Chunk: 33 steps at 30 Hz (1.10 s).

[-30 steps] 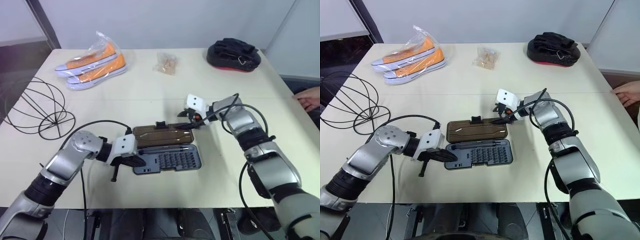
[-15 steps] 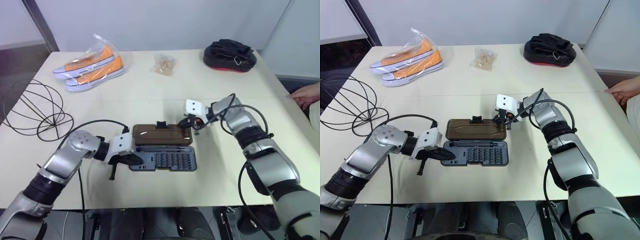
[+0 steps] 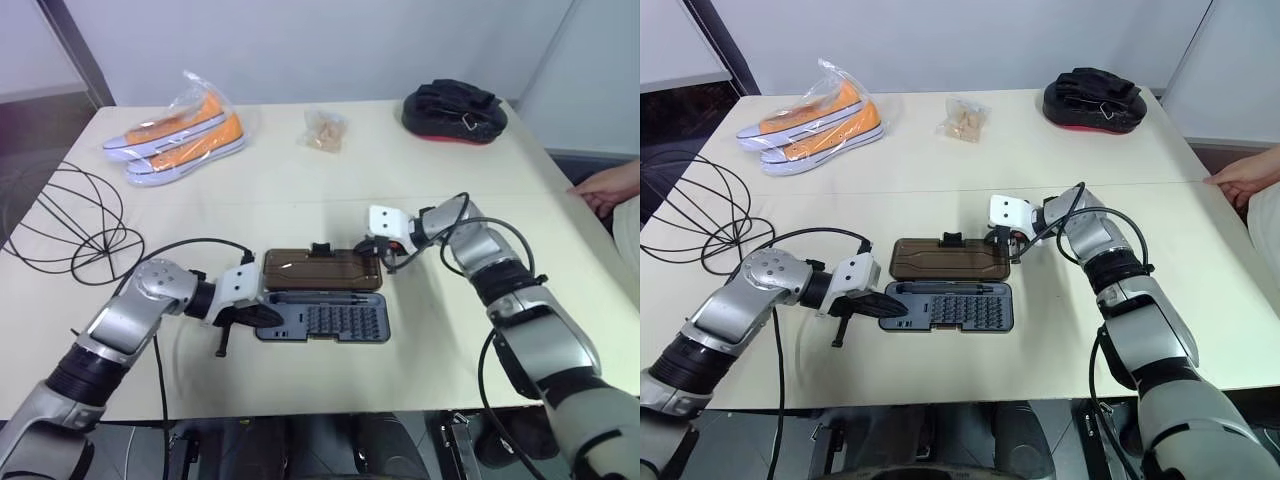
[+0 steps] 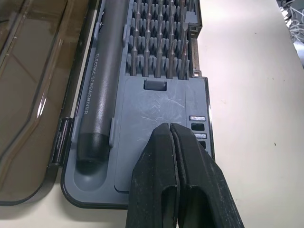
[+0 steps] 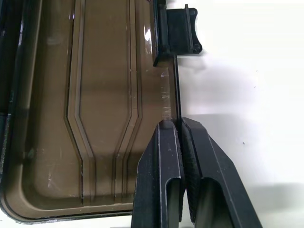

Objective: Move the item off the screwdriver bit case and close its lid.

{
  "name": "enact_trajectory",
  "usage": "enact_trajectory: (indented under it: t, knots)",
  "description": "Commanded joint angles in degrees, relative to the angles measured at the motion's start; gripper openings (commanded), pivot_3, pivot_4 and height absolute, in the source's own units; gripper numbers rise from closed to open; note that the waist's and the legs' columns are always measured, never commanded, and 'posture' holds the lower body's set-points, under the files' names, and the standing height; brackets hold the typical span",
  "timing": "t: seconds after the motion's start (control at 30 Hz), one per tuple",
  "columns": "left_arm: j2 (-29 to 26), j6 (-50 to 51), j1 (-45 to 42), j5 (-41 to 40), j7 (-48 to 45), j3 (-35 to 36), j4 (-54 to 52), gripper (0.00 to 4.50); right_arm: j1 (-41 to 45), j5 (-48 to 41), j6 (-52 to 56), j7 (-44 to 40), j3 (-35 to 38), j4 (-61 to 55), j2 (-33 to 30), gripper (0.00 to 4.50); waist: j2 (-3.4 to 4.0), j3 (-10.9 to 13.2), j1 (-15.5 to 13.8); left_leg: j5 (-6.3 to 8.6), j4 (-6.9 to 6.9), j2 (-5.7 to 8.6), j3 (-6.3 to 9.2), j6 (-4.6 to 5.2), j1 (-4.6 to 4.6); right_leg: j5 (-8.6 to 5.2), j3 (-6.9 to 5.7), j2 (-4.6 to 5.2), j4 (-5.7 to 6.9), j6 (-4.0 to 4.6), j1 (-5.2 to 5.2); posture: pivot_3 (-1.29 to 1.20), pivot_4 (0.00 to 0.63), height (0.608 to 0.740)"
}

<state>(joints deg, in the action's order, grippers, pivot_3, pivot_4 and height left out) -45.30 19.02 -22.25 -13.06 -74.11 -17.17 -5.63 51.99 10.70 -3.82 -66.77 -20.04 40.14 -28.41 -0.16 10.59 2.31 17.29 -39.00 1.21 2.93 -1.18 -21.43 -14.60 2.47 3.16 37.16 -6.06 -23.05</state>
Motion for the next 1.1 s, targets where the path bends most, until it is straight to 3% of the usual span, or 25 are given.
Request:
enact_trajectory:
  t: [0.03, 0.13, 0.27, 0.7, 0.8, 1.0, 1.1]
  knots:
    - [-0.58, 0.60, 1.39, 2.53, 0.29, -1.45, 2.07, 0.00, -3.54, 1.09, 6.13, 4.52, 3.23, -13.17, -3.29, 0.04, 0.00, 0.00, -0.07, 0.00, 0.00, 0.00, 0.00, 0.00, 0.00, 0.00, 0.00, 0.00, 0.00, 0.00, 0.00, 0.00, 0.150, 0.740]
    - [-0.40, 0.31, 1.74, 2.56, 0.42, -1.48, 2.45, 0.00, -10.83, 0.33, 14.47, 5.04, 5.21, -30.10, -5.89, 0.04, 0.00, 0.00, -0.32, 0.00, 0.00, 0.01, 0.05, 0.00, -0.06, -0.01, -0.01, 0.02, -0.01, 0.00, -0.02, 0.00, 0.150, 0.740]
    - [-0.14, 0.33, 1.86, 2.31, 0.60, -1.37, 2.61, 0.00, -16.40, 1.81, 21.06, 8.12, 6.05, -42.31, -7.47, 0.04, 0.00, 0.00, -0.30, 0.00, 0.01, 0.02, 0.04, 0.00, -0.05, -0.02, -0.01, 0.02, -0.03, 0.00, -0.02, 0.00, 0.150, 0.740]
    - [0.59, 3.08, 2.49, 1.03, 1.11, -0.60, 1.19, 0.00, -21.43, 5.34, 27.49, 16.61, 6.22, -55.95, -7.08, 0.04, 0.01, -0.01, -0.11, 0.00, 0.01, 0.00, 0.03, 0.00, -0.05, -0.02, -0.01, 0.01, -0.03, 0.00, -0.03, 0.00, 0.150, 0.740]
    - [0.91, 9.30, 2.78, -4.12, 0.91, 2.06, -2.18, 0.89, -22.08, 5.72, 25.43, 17.64, 6.23, -55.78, -7.49, 0.00, 0.00, 0.00, -0.06, 0.00, 0.01, -0.01, 0.04, 0.00, -0.05, -0.02, -0.02, 0.01, -0.03, 0.00, -0.02, 0.00, 0.150, 0.740]
    - [0.17, 16.14, 2.96, -10.83, 2.36, 7.53, -7.22, 3.85, -22.18, 4.89, 21.87, 18.20, 6.46, -54.57, -8.32, 0.00, -0.08, 0.07, 0.04, 0.00, 0.01, -0.03, 0.05, 0.00, -0.09, -0.02, -0.02, 0.01, -0.03, 0.00, -0.07, 0.00, 0.150, 0.740]
    - [-0.45, 23.10, 0.81, -17.69, 2.96, 13.11, -8.61, 3.85, -22.63, 4.56, 20.58, 18.05, 6.41, -54.62, -9.05, 0.00, -0.10, 0.10, 0.04, 0.00, 0.01, -0.03, 0.05, 0.00, -0.22, -0.02, -0.02, 0.01, -0.03, 0.00, -0.20, 0.00, 0.150, 0.740]
